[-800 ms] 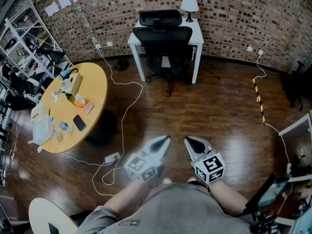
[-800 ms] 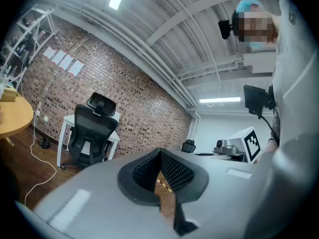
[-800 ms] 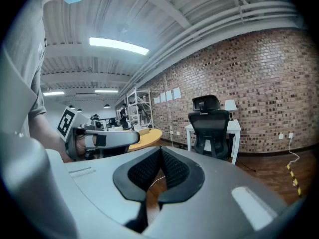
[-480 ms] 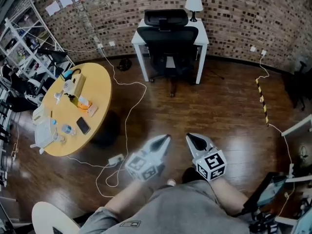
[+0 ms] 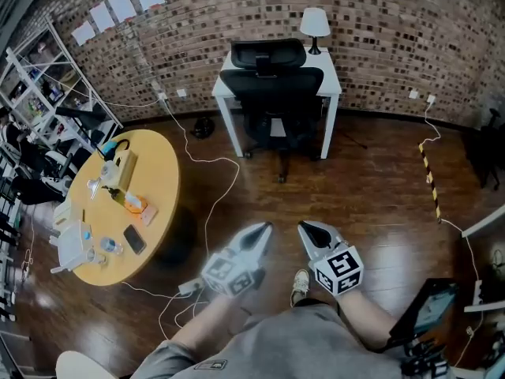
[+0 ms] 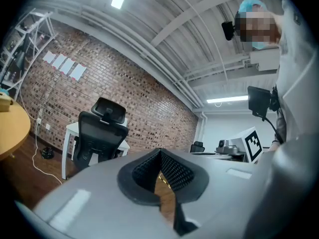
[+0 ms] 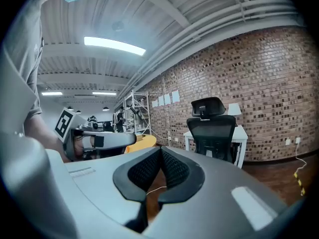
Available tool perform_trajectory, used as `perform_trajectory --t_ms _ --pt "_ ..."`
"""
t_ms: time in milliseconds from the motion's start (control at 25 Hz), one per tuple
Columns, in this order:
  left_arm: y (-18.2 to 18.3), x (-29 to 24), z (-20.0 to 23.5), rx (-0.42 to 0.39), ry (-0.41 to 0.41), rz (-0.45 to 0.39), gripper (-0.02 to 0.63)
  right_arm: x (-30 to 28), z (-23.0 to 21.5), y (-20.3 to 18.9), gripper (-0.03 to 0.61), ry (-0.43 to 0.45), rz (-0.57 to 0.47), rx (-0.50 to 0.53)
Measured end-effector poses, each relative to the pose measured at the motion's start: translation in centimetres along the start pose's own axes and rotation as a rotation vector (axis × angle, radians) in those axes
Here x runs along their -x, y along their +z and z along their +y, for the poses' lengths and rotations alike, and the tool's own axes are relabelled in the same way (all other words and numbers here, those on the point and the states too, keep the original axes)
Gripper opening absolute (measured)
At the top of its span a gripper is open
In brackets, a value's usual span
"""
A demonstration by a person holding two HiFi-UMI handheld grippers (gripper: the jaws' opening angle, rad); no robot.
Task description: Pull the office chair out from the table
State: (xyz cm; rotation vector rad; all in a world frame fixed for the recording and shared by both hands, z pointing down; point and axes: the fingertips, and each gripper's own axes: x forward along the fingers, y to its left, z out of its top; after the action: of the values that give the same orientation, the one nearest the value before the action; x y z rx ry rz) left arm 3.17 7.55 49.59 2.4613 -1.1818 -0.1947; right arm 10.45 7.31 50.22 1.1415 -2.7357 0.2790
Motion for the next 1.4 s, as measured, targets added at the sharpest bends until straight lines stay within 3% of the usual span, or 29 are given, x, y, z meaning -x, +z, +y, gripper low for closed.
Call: perform_trajectory --t_ms 200,600,840,1000,1120,1240,1400 --pt "2.4 -5.6 3.1 -0.081 0.002 -0.001 0.002 -3.5 -5.4 2.5 0.011 0.007 -0.018 0.012" --pt "7.4 -14.4 7.6 -0.153 0.027 -0.077 0.002 -10.8 -13.1 6.3 0.011 0.062 -0.044 0.040" --pt "9.4 -18.0 11.7 -0.106 0.033 -0.038 0.002 -15.5 -15.7 7.3 0.011 0.066 -0.023 0.044" --pt "10.5 -20.6 16.3 -0.145 0.035 0.000 0.002 -19.4 -18.0 8.5 0.011 0.038 -0.016 0.072" --pt "12.6 -22.4 19.6 -0.137 -0.005 -0.012 0.002 -23.1 -19.2 9.6 0.011 0.007 -0.005 0.083" --pt "15.5 -24.4 24.1 -0.193 -0.055 -0.038 0.002 -27.2 -20.7 11.2 0.011 -0.041 0.010 0.096" --pt "18.0 -26.2 29.0 -0.209 -0.092 -0.010 0.002 -32.0 -22.2 12.4 0.011 -0.100 0.029 0.110"
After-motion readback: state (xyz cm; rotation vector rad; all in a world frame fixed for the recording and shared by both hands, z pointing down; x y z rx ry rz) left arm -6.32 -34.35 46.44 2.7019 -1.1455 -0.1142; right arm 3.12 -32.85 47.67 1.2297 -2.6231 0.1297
